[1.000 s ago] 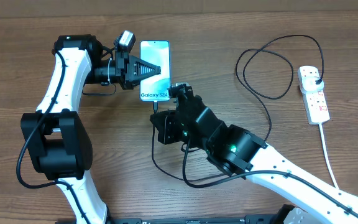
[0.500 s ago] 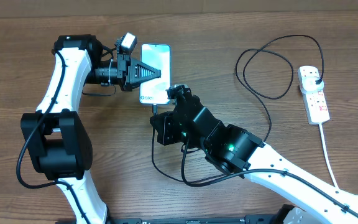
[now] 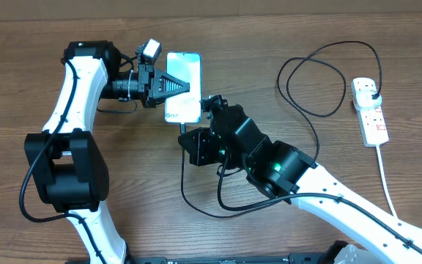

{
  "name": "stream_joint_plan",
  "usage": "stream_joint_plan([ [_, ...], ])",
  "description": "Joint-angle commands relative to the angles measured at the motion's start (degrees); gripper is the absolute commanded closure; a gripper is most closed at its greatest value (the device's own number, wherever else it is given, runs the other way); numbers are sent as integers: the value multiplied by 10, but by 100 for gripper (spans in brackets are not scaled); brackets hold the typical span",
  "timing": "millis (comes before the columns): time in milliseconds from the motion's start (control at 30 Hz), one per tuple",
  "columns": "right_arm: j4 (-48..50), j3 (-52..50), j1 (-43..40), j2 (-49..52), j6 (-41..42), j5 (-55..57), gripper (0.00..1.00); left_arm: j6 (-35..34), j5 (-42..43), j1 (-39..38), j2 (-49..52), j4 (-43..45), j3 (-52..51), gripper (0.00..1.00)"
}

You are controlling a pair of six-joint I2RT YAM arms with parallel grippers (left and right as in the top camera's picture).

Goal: Plug charger to phone and switch on socket
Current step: 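Push the USB-C plug upward into the phone's charging port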

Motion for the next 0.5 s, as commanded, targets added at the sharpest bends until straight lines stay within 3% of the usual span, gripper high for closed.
stream_joint_plan([
  [0,32,23,-34,-7,0,43,96,9,-21,-2,-20,-9,9,96],
  [467,50,23,-43,-7,0,43,96,9,-21,-11,-20,-8,9,96],
])
